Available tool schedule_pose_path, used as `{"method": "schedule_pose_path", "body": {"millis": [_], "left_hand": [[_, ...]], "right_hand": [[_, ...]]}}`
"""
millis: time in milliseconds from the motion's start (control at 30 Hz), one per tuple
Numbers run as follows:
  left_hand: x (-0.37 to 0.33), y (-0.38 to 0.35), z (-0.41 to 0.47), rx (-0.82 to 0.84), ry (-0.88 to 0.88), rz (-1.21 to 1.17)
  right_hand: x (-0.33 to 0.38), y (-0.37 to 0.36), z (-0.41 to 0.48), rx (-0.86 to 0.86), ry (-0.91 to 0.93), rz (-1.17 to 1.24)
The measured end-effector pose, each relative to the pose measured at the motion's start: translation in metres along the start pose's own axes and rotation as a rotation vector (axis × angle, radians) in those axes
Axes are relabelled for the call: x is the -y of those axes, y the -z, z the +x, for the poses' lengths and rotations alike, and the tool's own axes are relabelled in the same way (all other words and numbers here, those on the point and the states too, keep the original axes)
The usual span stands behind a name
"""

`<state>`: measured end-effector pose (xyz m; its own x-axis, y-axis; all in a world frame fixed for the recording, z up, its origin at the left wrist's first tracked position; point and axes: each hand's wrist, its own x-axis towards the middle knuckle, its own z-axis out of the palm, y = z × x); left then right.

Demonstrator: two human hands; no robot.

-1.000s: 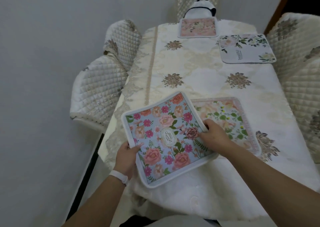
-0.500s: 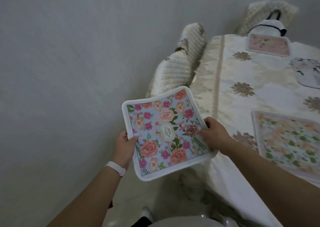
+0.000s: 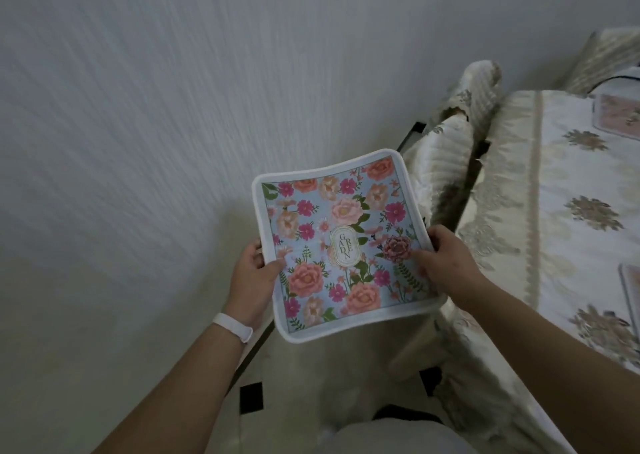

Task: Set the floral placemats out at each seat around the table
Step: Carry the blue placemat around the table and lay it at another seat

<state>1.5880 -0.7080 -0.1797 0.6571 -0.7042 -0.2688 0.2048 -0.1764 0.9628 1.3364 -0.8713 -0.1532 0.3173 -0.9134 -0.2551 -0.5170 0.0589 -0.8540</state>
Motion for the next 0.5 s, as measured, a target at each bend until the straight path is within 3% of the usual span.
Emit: {"method": "schedule_pose_path", "body": {"millis": [267, 500], "left_hand": [[-0.002, -0.007, 0.057, 0.105, 0.061, -0.026], [-0.03, -0.048, 0.161, 0.117, 0.086, 0.047]], "right_hand": [[0.013, -0.006, 0.056, 0.014, -0.032, 0.113], [0.02, -0.002, 0.156, -0.009, -0.066, 0.198]]}}
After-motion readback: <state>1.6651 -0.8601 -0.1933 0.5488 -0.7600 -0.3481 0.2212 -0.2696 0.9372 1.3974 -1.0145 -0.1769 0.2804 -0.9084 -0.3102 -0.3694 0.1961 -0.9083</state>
